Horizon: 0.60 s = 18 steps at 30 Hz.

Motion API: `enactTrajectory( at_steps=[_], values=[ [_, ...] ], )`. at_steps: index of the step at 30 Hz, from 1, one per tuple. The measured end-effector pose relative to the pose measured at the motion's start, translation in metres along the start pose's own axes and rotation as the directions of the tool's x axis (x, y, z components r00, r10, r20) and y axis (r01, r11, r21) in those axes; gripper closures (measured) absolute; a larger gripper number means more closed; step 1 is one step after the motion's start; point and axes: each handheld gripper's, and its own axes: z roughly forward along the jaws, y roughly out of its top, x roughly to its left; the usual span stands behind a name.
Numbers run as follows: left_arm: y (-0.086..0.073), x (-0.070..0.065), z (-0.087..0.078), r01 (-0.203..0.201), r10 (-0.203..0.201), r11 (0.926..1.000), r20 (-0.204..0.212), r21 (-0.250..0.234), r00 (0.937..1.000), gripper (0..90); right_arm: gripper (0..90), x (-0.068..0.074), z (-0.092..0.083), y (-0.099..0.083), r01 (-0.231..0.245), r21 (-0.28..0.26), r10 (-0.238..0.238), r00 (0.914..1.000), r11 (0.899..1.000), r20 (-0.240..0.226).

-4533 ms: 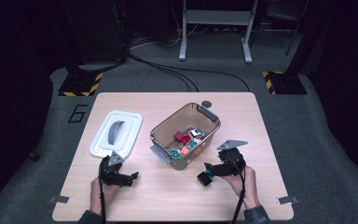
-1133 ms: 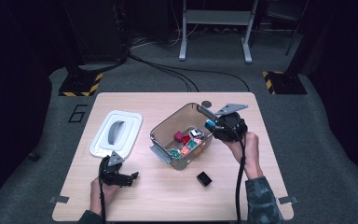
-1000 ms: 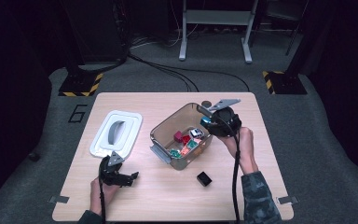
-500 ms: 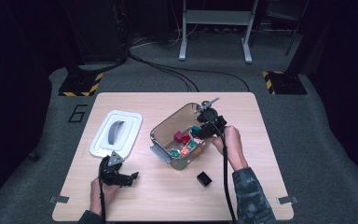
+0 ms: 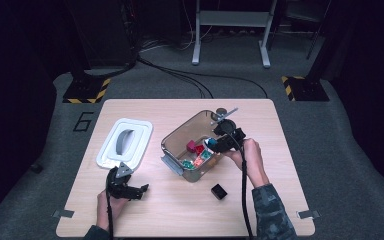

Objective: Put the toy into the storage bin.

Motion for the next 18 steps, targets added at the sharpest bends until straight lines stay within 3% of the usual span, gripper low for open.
enactTrajectory(
  at_steps=[4, 5, 10, 14, 18],
  values=[
    [0.000, 0.000, 0.000, 0.000, 0.000, 1.0000, 0.002, -0.001, 1.0000, 3.3, 56.8, 0.000, -0.003, -0.002, 0.007, 0.002, -0.007, 1.0000, 1.000, 0.001],
    [0.000, 0.000, 0.000, -0.001, 0.001, 1.0000, 0.000, 0.000, 1.0000, 3.3, 48.2, 0.000, -0.004, -0.004, 0.001, -0.001, -0.001, 1.0000, 1.000, -0.008],
    [0.000, 0.000, 0.000, 0.000, 0.000, 1.0000, -0.001, 0.000, 1.0000, 3.3, 38.2, 0.000, -0.008, -0.009, -0.012, -0.018, 0.012, 0.9999, 1.000, 0.011],
    [0.000, 0.000, 0.000, 0.000, 0.000, 1.0000, -0.001, -0.001, 1.0000, 3.3, 23.1, 0.002, -0.017, -0.022, -0.021, -0.071, 0.022, 0.9996, 0.997, 0.018],
    [0.000, 0.000, 0.000, -0.001, 0.001, 1.0000, 0.000, 0.000, 1.0000, 3.3, 14.9, 0.004, -0.021, -0.035, -0.024, -0.101, 0.025, 0.9996, 0.995, 0.014]
  ],
)
